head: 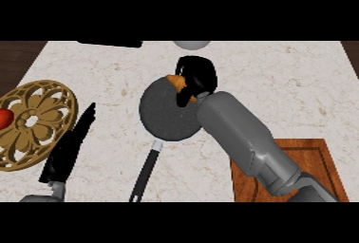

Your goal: Pick the croissant from the cutting board and place it in the pan

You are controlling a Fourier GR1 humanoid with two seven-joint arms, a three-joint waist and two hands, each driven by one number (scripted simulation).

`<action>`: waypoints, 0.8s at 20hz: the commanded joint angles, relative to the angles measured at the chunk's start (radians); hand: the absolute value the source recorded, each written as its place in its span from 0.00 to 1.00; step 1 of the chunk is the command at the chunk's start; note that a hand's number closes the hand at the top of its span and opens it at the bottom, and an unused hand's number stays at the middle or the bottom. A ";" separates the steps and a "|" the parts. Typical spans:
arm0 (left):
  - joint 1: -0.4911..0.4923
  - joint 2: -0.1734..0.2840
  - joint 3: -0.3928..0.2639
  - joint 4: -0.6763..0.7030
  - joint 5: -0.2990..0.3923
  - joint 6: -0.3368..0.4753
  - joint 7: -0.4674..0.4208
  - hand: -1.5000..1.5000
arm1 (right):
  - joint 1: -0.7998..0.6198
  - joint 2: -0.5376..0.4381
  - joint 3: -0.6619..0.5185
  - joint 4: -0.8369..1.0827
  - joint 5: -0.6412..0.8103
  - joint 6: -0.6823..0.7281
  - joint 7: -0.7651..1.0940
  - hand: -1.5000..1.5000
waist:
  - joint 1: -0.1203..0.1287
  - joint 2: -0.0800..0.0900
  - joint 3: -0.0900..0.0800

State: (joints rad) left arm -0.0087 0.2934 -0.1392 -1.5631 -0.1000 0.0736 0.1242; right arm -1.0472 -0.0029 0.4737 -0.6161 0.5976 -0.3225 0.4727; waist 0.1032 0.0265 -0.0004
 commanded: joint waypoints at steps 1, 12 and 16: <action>-0.024 -0.010 -0.016 -0.002 -0.007 -0.007 0.007 0.50 | 0.023 0.003 0.027 0.084 -0.116 0.022 -0.090 1.00 | 0.042 0.016 0.001; -0.071 -0.042 -0.046 0.022 -0.038 0.004 0.035 0.50 | 0.051 0.003 -0.134 0.059 -0.491 -0.149 -0.242 0.00 | 0.054 0.019 0.004; -0.062 -0.031 -0.020 0.021 -0.018 -0.004 0.026 0.50 | 0.048 0.003 -0.164 0.032 -0.565 -0.308 -0.330 0.00 | 0.041 0.009 0.003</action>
State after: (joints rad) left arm -0.0695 0.2671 -0.1677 -1.5496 -0.1212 0.0658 0.1463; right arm -0.9952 0.0000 0.3352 -0.5699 0.1017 -0.5171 0.2289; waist 0.1545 0.0402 0.0030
